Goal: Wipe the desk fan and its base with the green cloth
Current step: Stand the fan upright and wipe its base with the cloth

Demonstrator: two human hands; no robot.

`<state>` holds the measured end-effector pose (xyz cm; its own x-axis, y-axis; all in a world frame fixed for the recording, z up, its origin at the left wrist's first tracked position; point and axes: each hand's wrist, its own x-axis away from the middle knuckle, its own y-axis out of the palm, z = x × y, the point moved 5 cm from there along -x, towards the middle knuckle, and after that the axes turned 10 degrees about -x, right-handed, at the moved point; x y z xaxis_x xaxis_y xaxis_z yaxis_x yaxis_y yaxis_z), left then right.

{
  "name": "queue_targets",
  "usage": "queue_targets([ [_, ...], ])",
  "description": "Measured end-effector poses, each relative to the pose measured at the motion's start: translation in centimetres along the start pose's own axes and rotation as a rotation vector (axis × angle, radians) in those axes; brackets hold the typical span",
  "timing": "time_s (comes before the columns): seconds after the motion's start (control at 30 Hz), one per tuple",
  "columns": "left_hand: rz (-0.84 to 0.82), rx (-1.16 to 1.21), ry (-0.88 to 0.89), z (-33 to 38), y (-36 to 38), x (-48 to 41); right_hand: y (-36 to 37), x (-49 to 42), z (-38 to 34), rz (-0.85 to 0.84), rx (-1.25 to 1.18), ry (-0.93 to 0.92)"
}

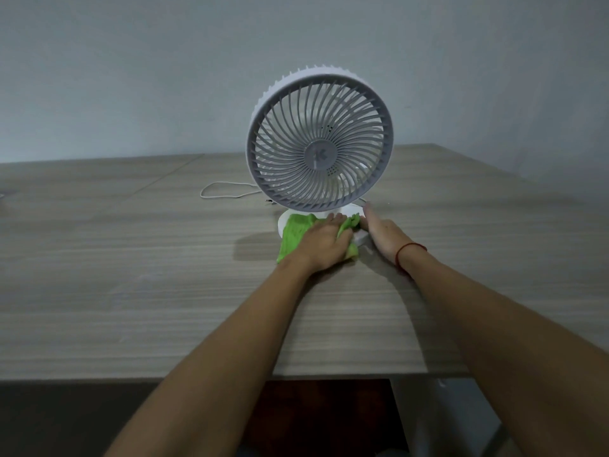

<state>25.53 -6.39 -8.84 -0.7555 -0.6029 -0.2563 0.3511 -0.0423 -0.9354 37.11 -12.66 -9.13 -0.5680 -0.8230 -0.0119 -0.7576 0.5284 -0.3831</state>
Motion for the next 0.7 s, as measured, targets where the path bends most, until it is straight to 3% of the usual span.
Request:
queue_targets([
  [0.2, 0.110, 0.182, -0.034, -4.9, -3.0, 2.1, 0.6, 0.3, 0.0, 0.122, -0.104, -0.049],
  [0.37, 0.147, 0.211, -0.205, -8.4, -3.0, 2.4, 0.9, -0.7, -1.3, 0.232, 0.088, -0.185],
  [0.53, 0.082, 0.129, -0.202, -8.7, -2.3, 1.8, -1.6, -2.2, -0.9, 0.448, 0.231, -0.083],
  [0.6, 0.074, 0.088, -0.200, -9.0, -2.2, 1.2, -0.9, -2.4, -0.6, 0.378, 0.356, -0.079],
  [0.7, 0.001, -0.035, -0.192, -9.2, -1.5, 0.4, 2.4, -2.4, -1.1, 0.206, 0.494, -0.222],
])
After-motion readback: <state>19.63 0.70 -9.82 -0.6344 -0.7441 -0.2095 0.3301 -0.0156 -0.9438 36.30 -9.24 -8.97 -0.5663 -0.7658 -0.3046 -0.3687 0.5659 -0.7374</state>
